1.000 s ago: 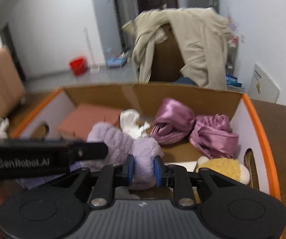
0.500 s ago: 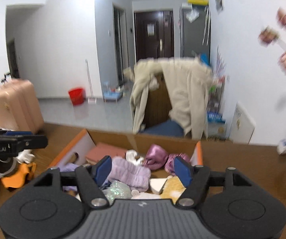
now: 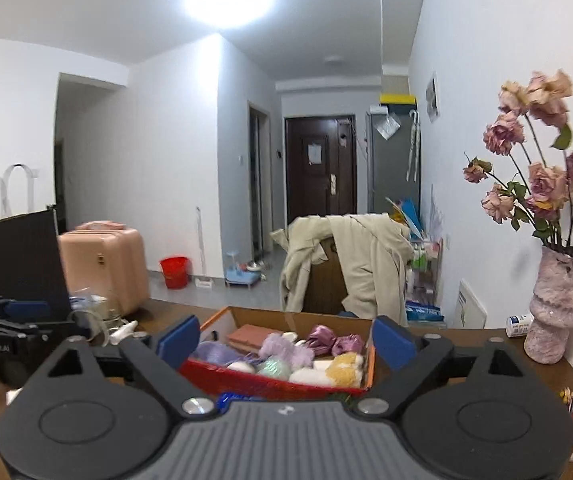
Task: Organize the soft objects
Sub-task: 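Move both grippers back toward the light-blue plush toy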
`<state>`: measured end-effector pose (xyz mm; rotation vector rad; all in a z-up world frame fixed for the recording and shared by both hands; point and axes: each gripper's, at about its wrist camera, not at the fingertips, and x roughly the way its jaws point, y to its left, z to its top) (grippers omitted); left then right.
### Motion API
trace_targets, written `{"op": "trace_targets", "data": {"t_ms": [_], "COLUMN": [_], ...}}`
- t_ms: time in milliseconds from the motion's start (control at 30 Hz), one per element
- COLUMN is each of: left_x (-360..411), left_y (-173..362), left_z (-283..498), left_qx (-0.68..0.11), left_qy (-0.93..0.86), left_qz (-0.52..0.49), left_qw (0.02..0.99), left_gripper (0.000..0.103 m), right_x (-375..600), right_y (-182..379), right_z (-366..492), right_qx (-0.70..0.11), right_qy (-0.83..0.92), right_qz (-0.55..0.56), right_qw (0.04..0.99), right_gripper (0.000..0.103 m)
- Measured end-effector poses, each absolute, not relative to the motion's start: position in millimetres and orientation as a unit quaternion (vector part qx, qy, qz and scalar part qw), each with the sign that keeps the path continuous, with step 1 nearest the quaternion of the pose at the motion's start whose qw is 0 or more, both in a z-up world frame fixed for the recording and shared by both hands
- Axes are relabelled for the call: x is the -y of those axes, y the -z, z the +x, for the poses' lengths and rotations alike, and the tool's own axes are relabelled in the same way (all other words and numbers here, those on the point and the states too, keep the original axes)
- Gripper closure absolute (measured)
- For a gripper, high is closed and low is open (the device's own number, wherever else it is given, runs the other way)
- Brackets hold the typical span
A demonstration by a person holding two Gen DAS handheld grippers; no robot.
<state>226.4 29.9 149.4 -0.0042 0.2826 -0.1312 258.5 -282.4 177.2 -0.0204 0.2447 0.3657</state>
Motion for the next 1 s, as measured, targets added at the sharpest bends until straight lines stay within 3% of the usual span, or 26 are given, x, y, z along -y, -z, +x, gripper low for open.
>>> {"op": "trace_targets", "data": {"t_ms": [133,400,733,1000], "left_x": [-32.3,-54.4,-52.3,-37.6], "left_y": [-125.8,-74.2,-49.2,-35.7], "left_z": [180.9,128.0,160.6,226.9], "left_qx": [-0.116,-0.125,-0.179,-0.21], "left_qy": [0.067,0.059,0.056,0.077], "left_qz": [-0.001,-0.053,-0.048,-0.054], "left_qw": [0.991,0.989,0.981,0.973], "left_gripper": [0.001,0.0,0.0,0.0], "right_x": [283.9,277.2,269.7,259.3], "right_y": [-145.7,-77.8,-48.9,-33.3], "right_z": [201.9,127.2,147.7,216.6], "right_qx": [-0.106,-0.096,-0.134,-0.188], "right_qy": [-0.171,-0.178,-0.173,-0.198], "right_qz": [-0.02,-0.004,0.035,0.045], "right_qw": [0.979,0.979,0.975,0.961], "right_gripper": [0.007,0.001,0.0,0.004]}}
